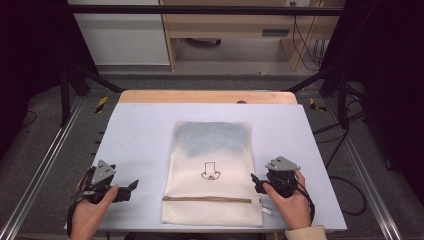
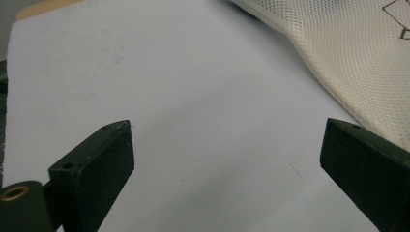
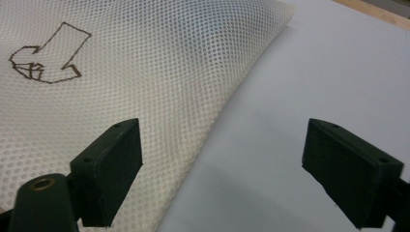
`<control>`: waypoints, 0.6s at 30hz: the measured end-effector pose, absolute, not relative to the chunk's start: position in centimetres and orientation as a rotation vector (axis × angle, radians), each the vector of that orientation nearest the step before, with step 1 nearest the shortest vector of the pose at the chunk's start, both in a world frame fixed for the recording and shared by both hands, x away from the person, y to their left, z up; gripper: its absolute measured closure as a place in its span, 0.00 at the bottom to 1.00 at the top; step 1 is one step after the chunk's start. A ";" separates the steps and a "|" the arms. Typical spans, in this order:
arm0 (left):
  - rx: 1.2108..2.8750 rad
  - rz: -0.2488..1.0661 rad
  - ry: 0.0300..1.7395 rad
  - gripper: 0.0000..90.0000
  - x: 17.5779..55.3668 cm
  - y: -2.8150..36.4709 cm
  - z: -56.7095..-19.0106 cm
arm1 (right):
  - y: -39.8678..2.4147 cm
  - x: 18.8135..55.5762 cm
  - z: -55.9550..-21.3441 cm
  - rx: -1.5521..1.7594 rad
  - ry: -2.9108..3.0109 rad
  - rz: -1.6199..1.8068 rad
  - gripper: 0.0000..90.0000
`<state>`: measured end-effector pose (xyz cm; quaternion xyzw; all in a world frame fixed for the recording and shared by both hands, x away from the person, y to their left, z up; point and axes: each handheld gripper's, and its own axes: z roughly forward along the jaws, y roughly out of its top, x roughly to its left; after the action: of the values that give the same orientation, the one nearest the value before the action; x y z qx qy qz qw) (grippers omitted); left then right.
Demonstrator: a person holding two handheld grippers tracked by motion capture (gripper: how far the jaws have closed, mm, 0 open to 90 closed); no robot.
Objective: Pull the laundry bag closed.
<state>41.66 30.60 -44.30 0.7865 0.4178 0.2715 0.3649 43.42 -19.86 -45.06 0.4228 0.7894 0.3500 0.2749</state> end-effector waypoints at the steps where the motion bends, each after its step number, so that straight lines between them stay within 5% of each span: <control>1: 2.024 0.704 1.080 0.06 41.8 30.6 -44.4 | -19.7 43.5 -44.9 1.131 2.132 0.933 0.13; 7: 2.053 0.670 1.107 0.06 42.4 30.6 -45.0 | -18.2 43.5 -44.6 1.105 2.197 0.921 0.11; 18: 2.082 0.664 1.116 0.07 42.4 30.6 -45.2 | -13.4 42.9 -42.9 0.930 2.380 0.857 0.22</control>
<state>42.41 30.64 -45.17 0.7988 0.4281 0.2548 0.3373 42.93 -13.35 -42.89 0.3364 0.8611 0.3101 0.2216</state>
